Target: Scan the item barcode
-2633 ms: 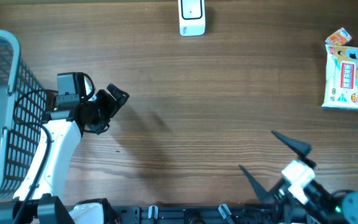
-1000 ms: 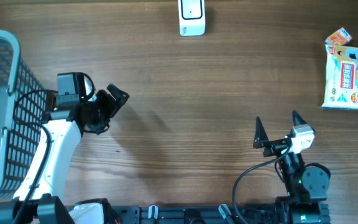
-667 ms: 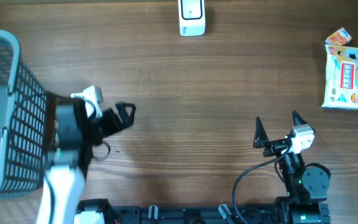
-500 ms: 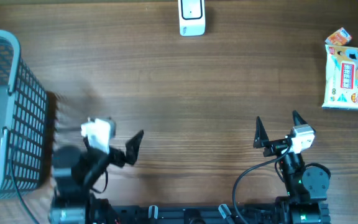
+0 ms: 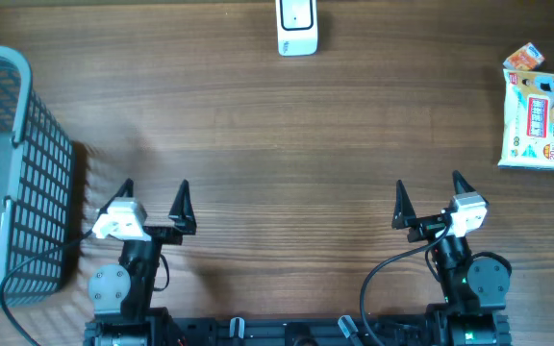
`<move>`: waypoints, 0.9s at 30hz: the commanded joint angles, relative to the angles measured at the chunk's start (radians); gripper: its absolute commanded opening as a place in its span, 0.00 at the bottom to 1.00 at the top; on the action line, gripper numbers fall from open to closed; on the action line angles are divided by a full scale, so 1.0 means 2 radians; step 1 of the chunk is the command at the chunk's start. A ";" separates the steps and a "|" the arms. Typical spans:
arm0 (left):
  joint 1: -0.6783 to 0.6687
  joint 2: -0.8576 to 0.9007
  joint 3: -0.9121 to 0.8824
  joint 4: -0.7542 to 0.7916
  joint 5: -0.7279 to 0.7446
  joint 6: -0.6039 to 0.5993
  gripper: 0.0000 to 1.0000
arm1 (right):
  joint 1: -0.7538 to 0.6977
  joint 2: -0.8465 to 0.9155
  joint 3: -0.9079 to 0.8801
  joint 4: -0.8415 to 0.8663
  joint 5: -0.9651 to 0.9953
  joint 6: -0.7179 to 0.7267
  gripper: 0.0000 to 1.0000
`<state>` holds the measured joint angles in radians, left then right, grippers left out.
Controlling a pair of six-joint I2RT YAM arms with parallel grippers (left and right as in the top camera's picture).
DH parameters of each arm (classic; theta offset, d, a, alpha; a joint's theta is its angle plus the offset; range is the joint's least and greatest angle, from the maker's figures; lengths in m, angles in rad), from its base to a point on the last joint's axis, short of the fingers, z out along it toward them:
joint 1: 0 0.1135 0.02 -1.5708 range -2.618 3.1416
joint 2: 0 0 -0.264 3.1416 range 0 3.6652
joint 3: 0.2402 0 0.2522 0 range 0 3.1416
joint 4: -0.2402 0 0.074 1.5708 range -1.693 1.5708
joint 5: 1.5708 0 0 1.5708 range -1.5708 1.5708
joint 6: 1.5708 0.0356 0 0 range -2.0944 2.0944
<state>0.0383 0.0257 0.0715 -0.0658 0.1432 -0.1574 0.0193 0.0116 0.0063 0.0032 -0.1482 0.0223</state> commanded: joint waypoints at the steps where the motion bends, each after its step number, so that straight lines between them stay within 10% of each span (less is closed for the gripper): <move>1: -0.001 -0.012 -0.024 0.034 -0.036 -0.015 1.00 | 0.003 -0.004 0.000 0.002 0.007 0.002 1.00; 12: -0.001 -0.011 -0.033 -0.006 -0.049 0.131 1.00 | 0.003 -0.004 -0.001 0.002 0.007 0.002 1.00; 27: -0.001 -0.011 -0.033 -0.003 -0.104 0.129 1.00 | 0.003 -0.004 0.000 0.002 0.007 0.002 1.00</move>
<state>0.0383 0.0132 0.0109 -0.0731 -0.0036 0.0856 0.0193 0.0116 0.0063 0.0032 -0.1482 0.0223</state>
